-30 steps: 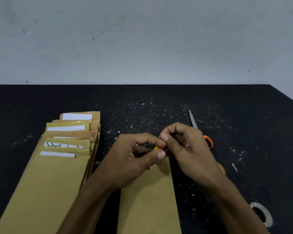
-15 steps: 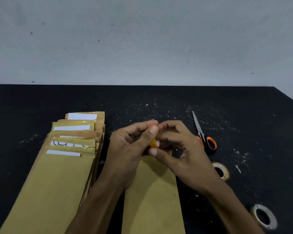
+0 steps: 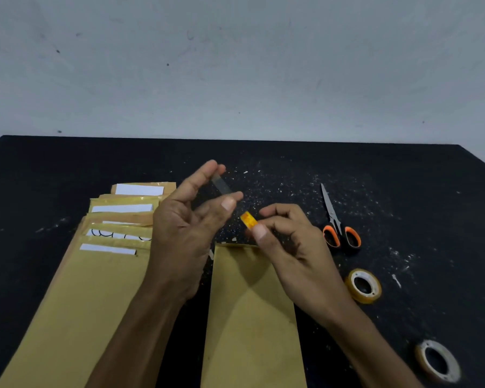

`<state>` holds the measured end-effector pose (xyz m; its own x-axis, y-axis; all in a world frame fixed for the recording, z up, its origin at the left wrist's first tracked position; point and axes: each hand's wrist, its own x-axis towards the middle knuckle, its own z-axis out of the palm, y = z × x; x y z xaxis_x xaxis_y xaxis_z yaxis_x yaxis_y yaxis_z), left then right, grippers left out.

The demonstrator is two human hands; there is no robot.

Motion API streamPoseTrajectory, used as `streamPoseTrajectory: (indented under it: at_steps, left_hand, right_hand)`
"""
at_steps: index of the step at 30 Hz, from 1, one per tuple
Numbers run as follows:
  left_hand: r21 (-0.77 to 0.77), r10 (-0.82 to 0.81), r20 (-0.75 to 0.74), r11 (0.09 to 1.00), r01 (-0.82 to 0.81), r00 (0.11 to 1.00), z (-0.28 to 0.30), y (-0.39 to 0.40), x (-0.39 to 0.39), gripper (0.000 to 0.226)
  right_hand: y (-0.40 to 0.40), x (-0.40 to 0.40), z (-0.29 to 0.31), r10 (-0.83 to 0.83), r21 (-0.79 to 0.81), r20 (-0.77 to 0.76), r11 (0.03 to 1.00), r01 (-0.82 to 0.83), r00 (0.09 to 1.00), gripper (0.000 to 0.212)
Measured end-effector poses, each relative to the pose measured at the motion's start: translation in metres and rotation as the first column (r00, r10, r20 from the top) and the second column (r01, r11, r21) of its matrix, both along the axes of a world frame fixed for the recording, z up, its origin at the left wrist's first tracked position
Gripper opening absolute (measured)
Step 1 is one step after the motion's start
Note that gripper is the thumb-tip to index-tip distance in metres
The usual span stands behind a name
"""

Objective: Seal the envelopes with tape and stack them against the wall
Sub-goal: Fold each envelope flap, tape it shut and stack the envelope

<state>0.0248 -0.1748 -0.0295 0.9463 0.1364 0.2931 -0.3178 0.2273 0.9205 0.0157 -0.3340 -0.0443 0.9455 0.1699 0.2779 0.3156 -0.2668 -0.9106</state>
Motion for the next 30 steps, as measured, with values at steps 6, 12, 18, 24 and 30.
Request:
streamPoseTrajectory:
  at_steps: [6, 12, 18, 24, 30]
  left_hand:
    - [0.081, 0.143, 0.025, 0.986, -0.144, 0.989, 0.001, 0.002, 0.0, 0.067]
    - [0.14, 0.276, 0.109, 0.947, -0.29, 0.955, 0.0, 0.005, 0.0, 0.062]
    - [0.203, 0.167, 0.148, 0.96, -0.195, 0.975, 0.003, 0.003, -0.002, 0.077]
    - [0.281, 0.056, 0.148, 0.955, -0.096, 0.987, 0.003, -0.001, -0.002, 0.093]
    - [0.334, 0.007, 0.076, 0.942, -0.033, 0.997, -0.001, 0.002, -0.001, 0.097]
  right_hand:
    - [-0.001, -0.002, 0.001, 0.101, -0.02, -0.038, 0.995, -0.102, 0.994, 0.015]
    - [0.01, -0.009, -0.001, 0.097, 0.034, -0.054, 0.995, -0.095, 0.994, 0.02]
    - [0.014, -0.007, -0.008, 0.065, 0.062, -0.087, 0.996, -0.059, 0.994, 0.029]
    - [0.005, -0.003, -0.006, 0.085, 0.118, -0.162, 0.991, -0.066, 0.983, 0.021]
    - [-0.011, 0.0, 0.006, -0.019, -0.04, -0.128, 0.999, 0.014, 0.992, 0.015]
